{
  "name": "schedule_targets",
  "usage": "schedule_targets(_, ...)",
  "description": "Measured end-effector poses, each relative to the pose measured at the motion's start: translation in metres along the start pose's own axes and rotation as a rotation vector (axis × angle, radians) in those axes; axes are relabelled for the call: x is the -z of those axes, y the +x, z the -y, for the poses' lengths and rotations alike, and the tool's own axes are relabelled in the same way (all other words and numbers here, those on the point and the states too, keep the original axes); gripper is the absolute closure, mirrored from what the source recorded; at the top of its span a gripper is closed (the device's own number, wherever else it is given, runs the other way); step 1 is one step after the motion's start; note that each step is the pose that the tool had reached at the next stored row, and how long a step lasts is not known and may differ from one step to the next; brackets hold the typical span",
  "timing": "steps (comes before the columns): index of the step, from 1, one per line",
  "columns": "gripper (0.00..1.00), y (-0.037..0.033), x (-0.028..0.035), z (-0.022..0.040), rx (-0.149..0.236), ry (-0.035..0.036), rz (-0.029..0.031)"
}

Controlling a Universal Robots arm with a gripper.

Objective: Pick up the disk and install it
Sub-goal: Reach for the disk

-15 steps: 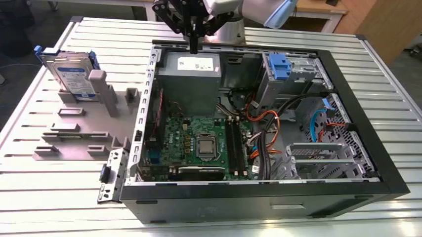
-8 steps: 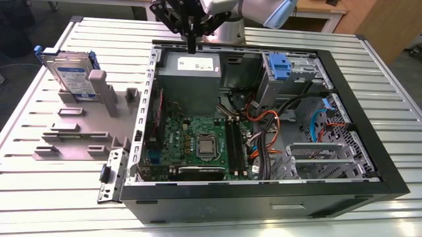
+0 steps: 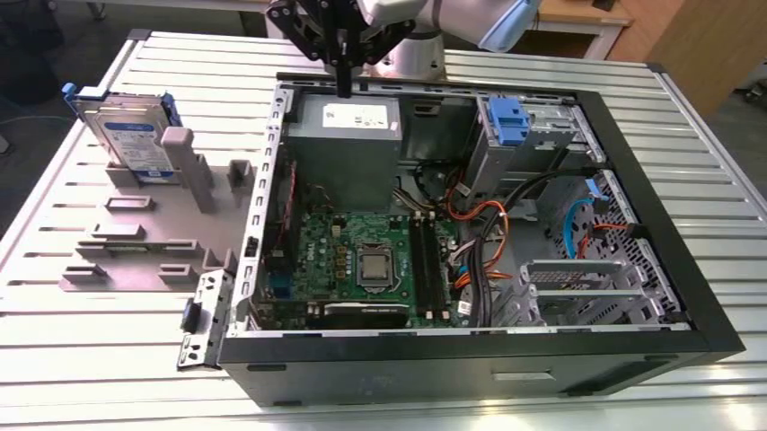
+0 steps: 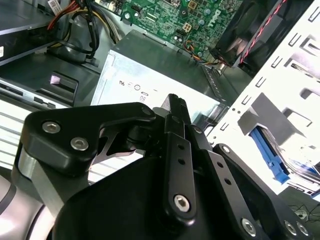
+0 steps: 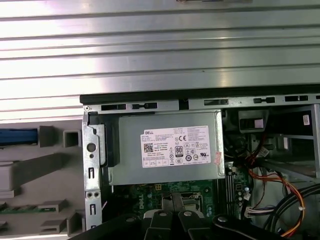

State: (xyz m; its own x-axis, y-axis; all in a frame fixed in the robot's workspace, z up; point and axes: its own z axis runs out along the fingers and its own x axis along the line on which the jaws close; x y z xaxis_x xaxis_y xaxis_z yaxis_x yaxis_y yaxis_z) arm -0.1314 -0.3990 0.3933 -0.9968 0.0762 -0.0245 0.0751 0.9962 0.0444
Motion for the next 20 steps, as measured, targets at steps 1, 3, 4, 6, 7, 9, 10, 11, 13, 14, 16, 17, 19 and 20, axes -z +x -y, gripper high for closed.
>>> schedule_targets(1,0.89,0.0007,0.0000,0.0000,0.000,0.0000,0.0000)
schedule_targets(3,0.89,0.0020,0.0001,0.0001,0.000,0.0001,0.0000)
schedule_targets(4,0.89,0.0027,0.0001,0.0002,0.000,0.0000,0.0000)
schedule_targets(6,0.89,0.0040,0.0002,0.0003,0.000,0.0001,-0.0001)
schedule_targets(7,0.89,0.0045,0.0002,0.0003,0.000,0.0001,-0.0001)
schedule_targets(9,0.89,0.0056,0.0002,0.0004,0.000,0.0001,-0.0001)
schedule_targets(10,0.89,0.0068,0.0002,0.0005,0.000,0.0000,-0.0001)
schedule_targets(11,0.89,0.0073,0.0002,0.0005,0.000,0.0001,-0.0001)
schedule_targets(13,0.89,0.0083,0.0003,0.0006,0.000,0.0001,-0.0001)
schedule_targets(14,0.89,0.0087,0.0003,0.0006,0.000,0.0001,-0.0001)
schedule_targets(16,0.89,0.0096,0.0003,0.0007,0.000,0.0000,0.0000)
schedule_targets(17,0.89,0.0101,0.0003,0.0007,0.000,0.0000,0.0000)
schedule_targets(19,0.89,0.0111,0.0004,0.0008,0.000,0.0001,-0.0001)
schedule_targets(20,0.89,0.0116,0.0004,0.0009,0.000,0.0001,-0.0001)
